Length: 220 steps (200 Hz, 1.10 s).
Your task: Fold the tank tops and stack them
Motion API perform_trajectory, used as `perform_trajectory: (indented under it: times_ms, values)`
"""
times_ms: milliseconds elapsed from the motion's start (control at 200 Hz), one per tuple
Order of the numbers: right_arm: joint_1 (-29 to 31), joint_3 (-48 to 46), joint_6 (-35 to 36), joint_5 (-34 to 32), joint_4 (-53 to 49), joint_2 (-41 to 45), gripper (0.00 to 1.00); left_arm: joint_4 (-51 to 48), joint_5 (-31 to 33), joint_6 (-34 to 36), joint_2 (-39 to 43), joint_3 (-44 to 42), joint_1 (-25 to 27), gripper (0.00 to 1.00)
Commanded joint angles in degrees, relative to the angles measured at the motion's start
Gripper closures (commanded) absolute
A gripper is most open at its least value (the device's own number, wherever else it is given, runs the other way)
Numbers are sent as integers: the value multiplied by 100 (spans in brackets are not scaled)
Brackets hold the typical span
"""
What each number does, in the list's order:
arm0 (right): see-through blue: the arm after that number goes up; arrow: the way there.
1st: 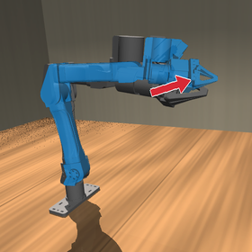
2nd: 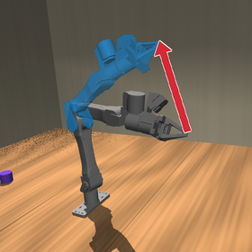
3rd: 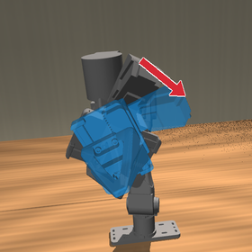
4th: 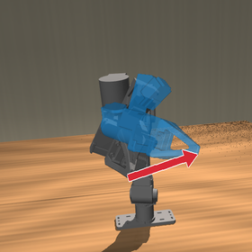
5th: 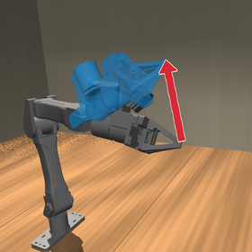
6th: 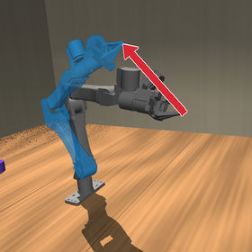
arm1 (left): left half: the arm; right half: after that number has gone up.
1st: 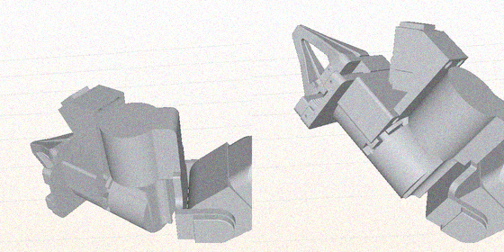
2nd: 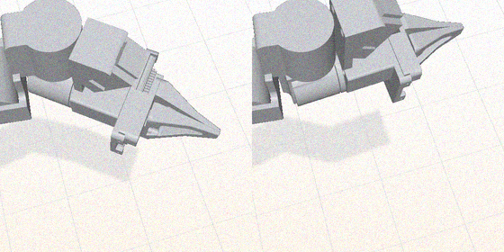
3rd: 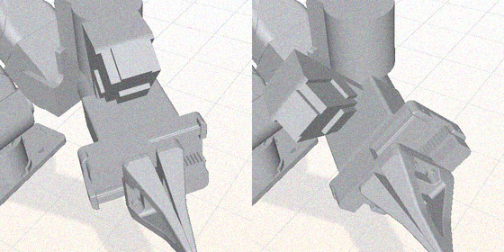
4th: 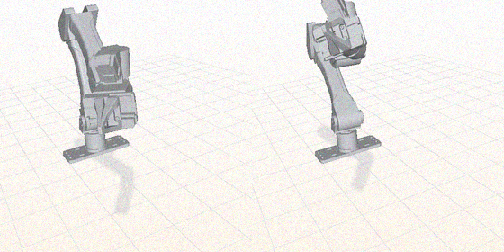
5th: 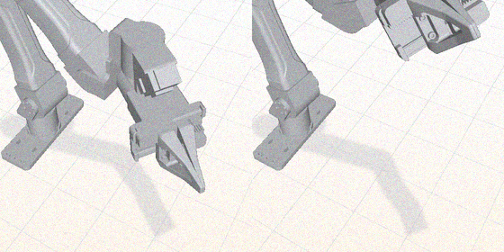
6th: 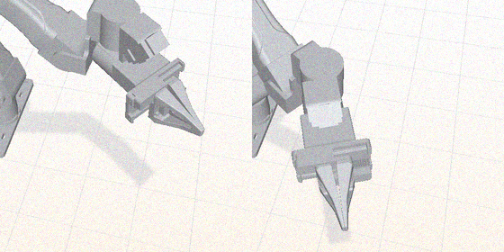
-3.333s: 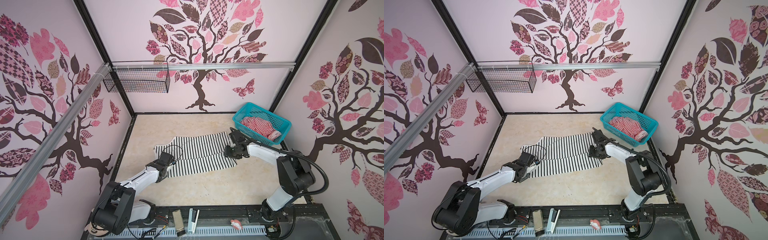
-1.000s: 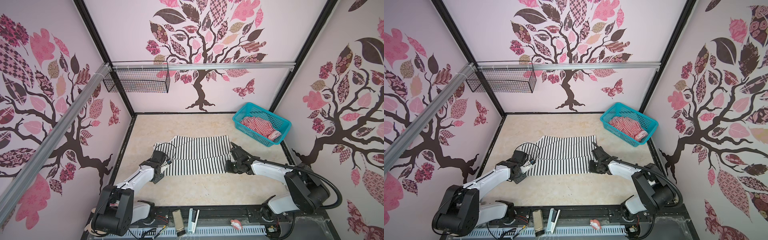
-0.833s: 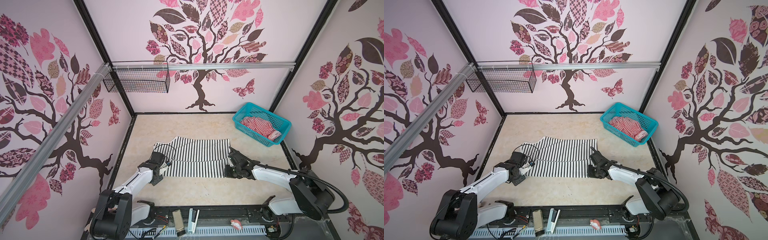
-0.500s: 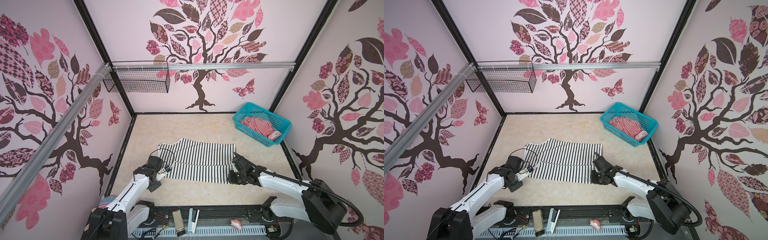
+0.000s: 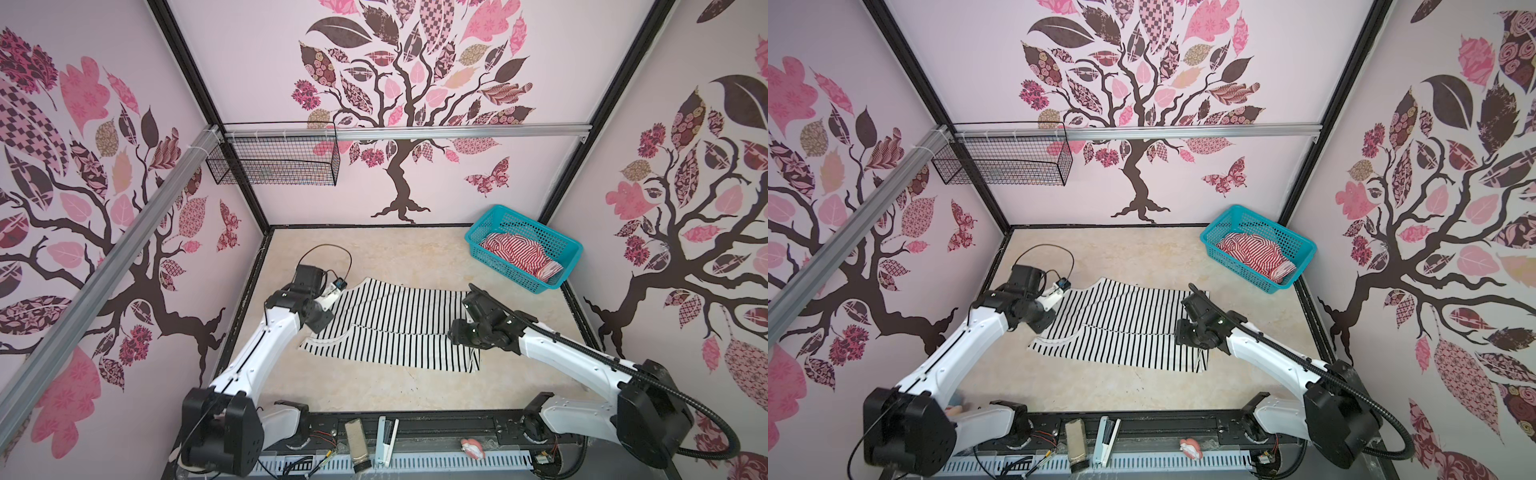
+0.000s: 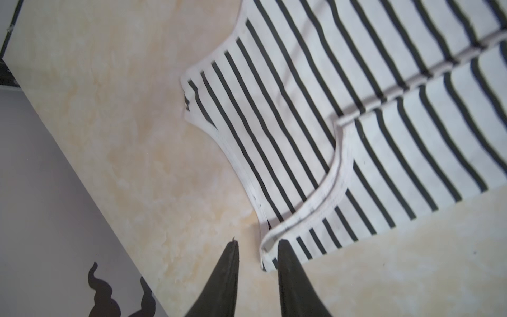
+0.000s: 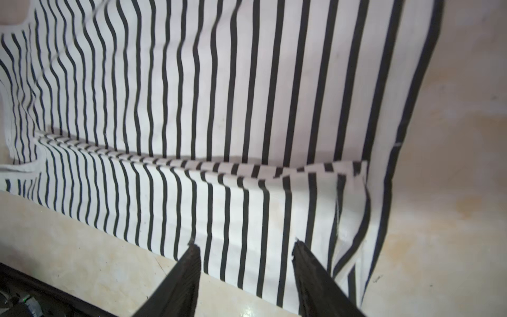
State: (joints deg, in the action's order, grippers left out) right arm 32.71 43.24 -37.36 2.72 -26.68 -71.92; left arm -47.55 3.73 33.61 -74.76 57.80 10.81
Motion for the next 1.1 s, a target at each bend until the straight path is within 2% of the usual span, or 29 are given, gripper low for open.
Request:
perform_trajectory:
  times_ms: [0, 205, 480, 595, 1096]
  values:
    - [-489, 439, 271, -334, -76, -405, 42, 389, -561, -511, -1022, 811, 117, 71]
    - [-1322, 1430, 740, -405, -118, -1534, 42, 443, -1070, -955, -2916, 2397, 323, 67]
    - [-2065, 2244, 1024, -298, -182, -2815, 42, 260, -1320, -1409, -4500, 3807, 445, 65]
    - [-2222, 2316, 1079, -228, -122, -3045, 43, 311, -1495, -1505, -4722, 3946, 461, 65]
    - [-2323, 2601, 1091, -176, -93, -3572, 45, 667, -1129, -1580, -5427, 4314, 477, 65]
